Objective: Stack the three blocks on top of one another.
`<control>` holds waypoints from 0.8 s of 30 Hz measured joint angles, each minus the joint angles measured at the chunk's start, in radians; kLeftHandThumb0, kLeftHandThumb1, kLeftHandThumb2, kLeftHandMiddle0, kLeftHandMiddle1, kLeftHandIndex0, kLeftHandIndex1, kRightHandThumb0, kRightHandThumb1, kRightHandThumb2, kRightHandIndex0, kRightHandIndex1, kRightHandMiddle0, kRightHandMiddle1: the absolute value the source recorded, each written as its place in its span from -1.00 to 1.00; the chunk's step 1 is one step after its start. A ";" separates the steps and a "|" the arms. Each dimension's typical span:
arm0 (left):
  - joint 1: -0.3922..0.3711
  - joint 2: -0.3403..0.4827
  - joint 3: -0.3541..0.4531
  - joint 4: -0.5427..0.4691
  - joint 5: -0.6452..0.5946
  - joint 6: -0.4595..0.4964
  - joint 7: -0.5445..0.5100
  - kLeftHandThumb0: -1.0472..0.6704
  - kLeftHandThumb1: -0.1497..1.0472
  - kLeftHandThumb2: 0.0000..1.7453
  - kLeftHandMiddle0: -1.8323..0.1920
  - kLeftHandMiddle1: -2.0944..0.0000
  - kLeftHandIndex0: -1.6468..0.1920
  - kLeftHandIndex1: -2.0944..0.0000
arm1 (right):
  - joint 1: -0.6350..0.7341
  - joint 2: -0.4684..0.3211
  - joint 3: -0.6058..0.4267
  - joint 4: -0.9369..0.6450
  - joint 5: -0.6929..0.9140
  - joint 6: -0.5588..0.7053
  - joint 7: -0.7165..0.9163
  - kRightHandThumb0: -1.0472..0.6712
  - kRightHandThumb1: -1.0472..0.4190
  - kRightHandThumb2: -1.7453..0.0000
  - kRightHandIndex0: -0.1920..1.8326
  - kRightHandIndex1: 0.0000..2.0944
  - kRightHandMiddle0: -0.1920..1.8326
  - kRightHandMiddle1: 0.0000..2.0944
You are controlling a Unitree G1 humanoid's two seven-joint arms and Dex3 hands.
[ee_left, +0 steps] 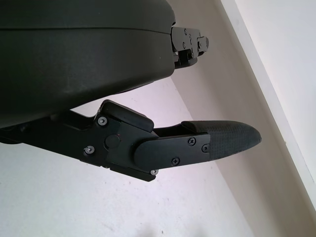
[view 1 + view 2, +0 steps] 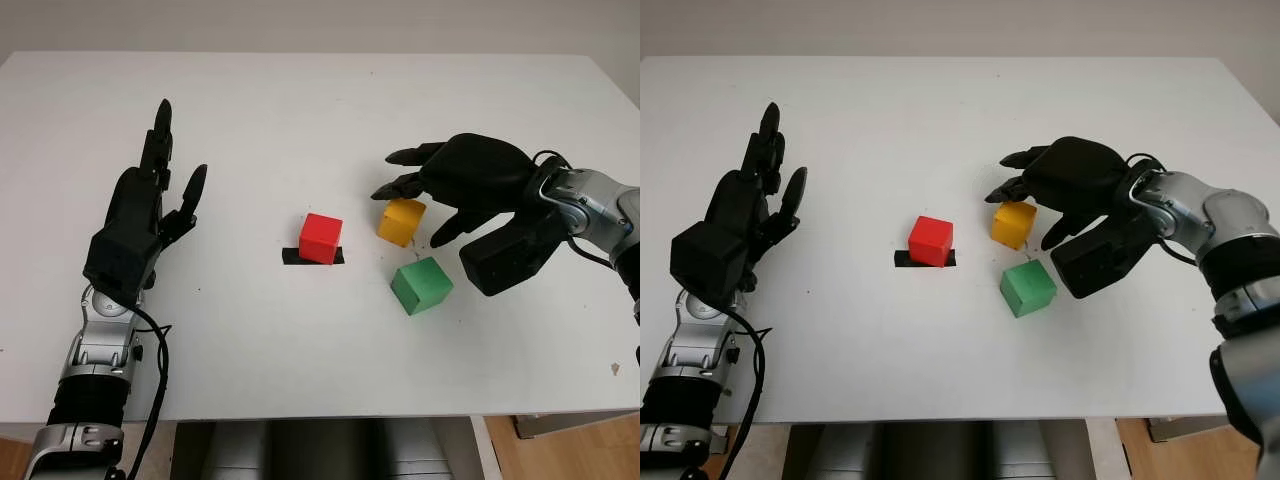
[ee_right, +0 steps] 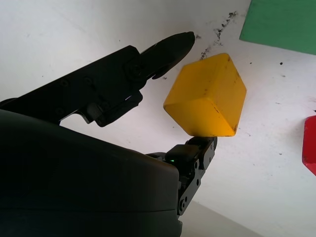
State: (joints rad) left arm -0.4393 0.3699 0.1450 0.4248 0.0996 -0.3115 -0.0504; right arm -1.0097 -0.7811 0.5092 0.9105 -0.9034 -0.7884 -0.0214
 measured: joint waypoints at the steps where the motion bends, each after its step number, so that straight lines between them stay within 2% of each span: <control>1: 0.000 0.000 -0.001 0.000 0.006 0.000 0.002 -0.75 1.00 -0.36 0.86 0.95 0.86 0.94 | 0.000 0.000 0.002 0.004 -0.002 -0.002 -0.008 -0.25 -0.63 0.94 -0.52 -0.95 -0.23 -0.92; 22: 0.005 0.000 -0.009 0.000 0.041 0.000 0.034 -0.73 1.00 -0.36 0.83 0.95 0.85 0.95 | -0.020 0.010 0.033 0.073 -0.011 -0.052 -0.140 -0.18 -0.80 0.92 -0.44 -0.93 0.15 -0.74; 23: 0.005 0.000 -0.011 0.000 0.048 0.001 0.038 -0.74 1.00 -0.36 0.83 0.94 0.85 0.94 | -0.020 0.010 0.033 0.074 -0.011 -0.052 -0.142 -0.18 -0.81 0.93 -0.43 -0.93 0.14 -0.70; 24: 0.005 0.000 -0.013 0.000 0.052 0.001 0.040 -0.73 1.00 -0.35 0.84 0.95 0.85 0.95 | -0.021 0.010 0.034 0.074 -0.011 -0.052 -0.143 -0.19 -0.81 0.94 -0.42 -0.94 0.08 -0.56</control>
State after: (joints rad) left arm -0.4346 0.3699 0.1317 0.4246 0.1519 -0.3104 -0.0104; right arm -1.0303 -0.7713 0.5432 0.9849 -0.9144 -0.8409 -0.1644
